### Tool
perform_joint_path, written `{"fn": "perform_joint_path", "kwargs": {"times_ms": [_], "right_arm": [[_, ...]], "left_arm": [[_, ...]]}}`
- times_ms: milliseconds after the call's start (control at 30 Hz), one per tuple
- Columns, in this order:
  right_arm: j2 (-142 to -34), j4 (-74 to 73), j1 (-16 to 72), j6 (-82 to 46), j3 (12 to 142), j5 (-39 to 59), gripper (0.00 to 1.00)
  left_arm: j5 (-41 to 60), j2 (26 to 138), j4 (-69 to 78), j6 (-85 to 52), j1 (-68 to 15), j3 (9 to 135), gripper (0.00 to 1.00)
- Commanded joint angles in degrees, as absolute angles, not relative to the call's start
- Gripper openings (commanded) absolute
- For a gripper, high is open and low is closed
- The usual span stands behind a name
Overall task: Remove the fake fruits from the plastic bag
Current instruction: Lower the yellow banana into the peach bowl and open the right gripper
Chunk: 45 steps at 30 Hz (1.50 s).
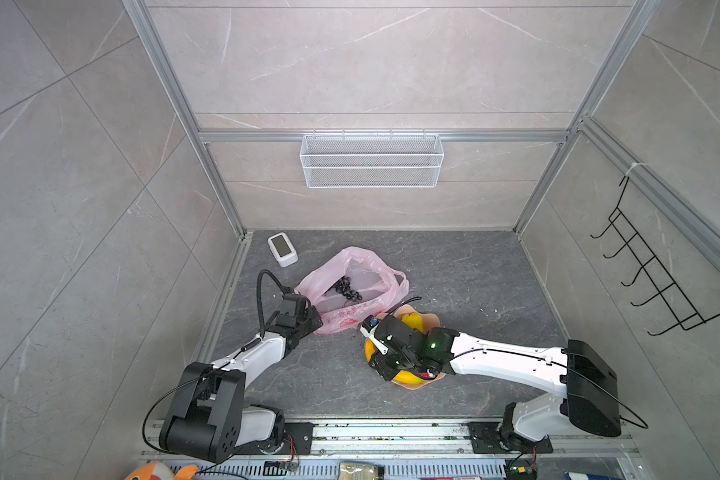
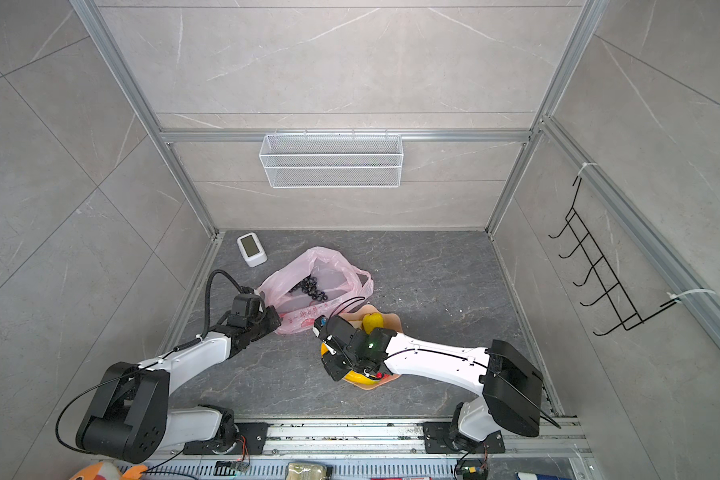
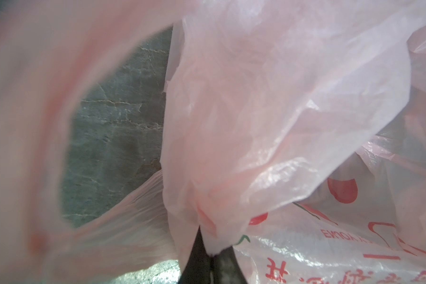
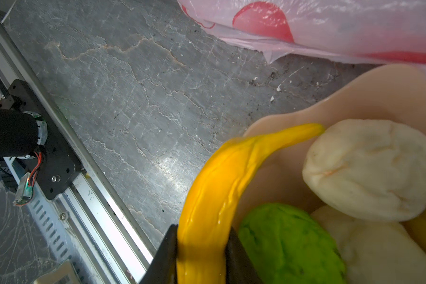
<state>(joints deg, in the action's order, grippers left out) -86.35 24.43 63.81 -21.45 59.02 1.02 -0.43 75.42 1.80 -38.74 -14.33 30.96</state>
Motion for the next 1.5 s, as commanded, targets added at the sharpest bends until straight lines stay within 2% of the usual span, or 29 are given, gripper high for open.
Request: {"fn": "perform_joint_path", "kwargs": {"times_ms": [0,433,600,667,833,967,1233,1467], "right_arm": [[-86.3,21.8,64.0,-22.8,58.4,-0.9,0.12],[-87.2,21.9,64.1,-23.7,56.8,-3.6,0.2],[-87.5,22.4,64.1,-23.9,56.5,-4.6,0.3],[-87.4,22.4,64.1,-24.1,56.2,-5.1,0.38],[-87.1,22.5,64.1,-24.1,55.9,-5.2,0.43],[-86.8,22.8,64.1,-24.0,55.8,-5.6,0.42],[-86.4,24.6,64.5,-23.7,55.8,-8.4,0.34],[-86.0,24.6,65.3,-23.0,55.7,-8.8,0.36]], "left_arm": [[-1.1,75.6,3.3,-37.5,-14.3,32.6,0.0],[-0.8,75.9,3.7,-37.5,-14.3,32.7,0.0],[-0.7,76.2,3.9,-37.5,-14.3,32.6,0.0],[-0.7,76.2,3.9,-37.5,-14.3,32.6,0.0],[-0.6,76.4,4.0,-37.5,-14.3,32.6,0.0],[-0.5,76.4,4.0,-37.4,-14.3,32.7,0.0],[-0.5,76.3,3.9,-37.4,-14.3,32.7,0.0],[-0.6,76.2,3.8,-37.3,-14.3,32.6,0.0]]}}
